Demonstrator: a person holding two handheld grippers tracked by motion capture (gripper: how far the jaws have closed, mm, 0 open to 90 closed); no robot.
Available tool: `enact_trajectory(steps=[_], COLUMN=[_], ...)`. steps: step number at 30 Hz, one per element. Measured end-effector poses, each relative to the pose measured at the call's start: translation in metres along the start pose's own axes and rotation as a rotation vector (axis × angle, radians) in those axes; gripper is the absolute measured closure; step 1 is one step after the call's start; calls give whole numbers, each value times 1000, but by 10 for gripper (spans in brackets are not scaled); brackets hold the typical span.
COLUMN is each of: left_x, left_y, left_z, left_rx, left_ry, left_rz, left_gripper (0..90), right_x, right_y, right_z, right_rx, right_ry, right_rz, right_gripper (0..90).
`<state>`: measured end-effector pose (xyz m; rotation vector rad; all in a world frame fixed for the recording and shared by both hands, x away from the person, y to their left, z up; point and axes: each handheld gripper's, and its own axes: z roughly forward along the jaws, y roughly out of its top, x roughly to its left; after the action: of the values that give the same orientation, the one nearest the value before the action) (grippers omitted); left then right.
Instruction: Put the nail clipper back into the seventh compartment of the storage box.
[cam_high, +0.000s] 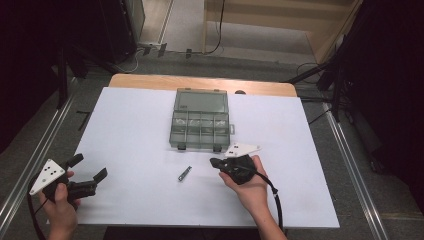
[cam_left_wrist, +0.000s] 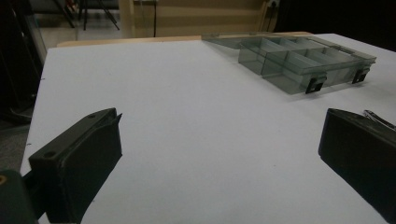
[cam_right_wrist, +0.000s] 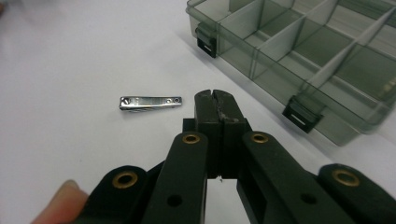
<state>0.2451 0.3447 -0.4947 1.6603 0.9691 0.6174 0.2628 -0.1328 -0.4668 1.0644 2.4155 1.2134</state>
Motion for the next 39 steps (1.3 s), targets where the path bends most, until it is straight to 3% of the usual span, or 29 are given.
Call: enact_trajectory(steps=[3, 5, 13, 16, 21, 39], left_x=[0, 0, 0, 0, 0, -1], left_y=[0, 0, 0, 0, 0, 0], left_z=[0, 0, 1, 1, 1, 1], left_rx=[2, 2, 5, 8, 9, 10], left_ry=[-2, -2, -4, -3, -4, -6], left_rz=[4, 4, 8, 11, 11, 14], left_gripper=[0, 0, 0, 0, 0, 0], right_x=[8, 9, 16, 18, 19, 17], right_y=[3, 4, 7, 7, 5, 8], right_z=[16, 19, 42, 47, 64, 82], right_rx=[13, 21, 60, 74, 108, 136], right_ry=[-40, -39, 32, 32, 21, 10], right_rz=[-14, -15, 10, -1, 22, 49], right_gripper=[900, 900, 900, 900, 900, 900])
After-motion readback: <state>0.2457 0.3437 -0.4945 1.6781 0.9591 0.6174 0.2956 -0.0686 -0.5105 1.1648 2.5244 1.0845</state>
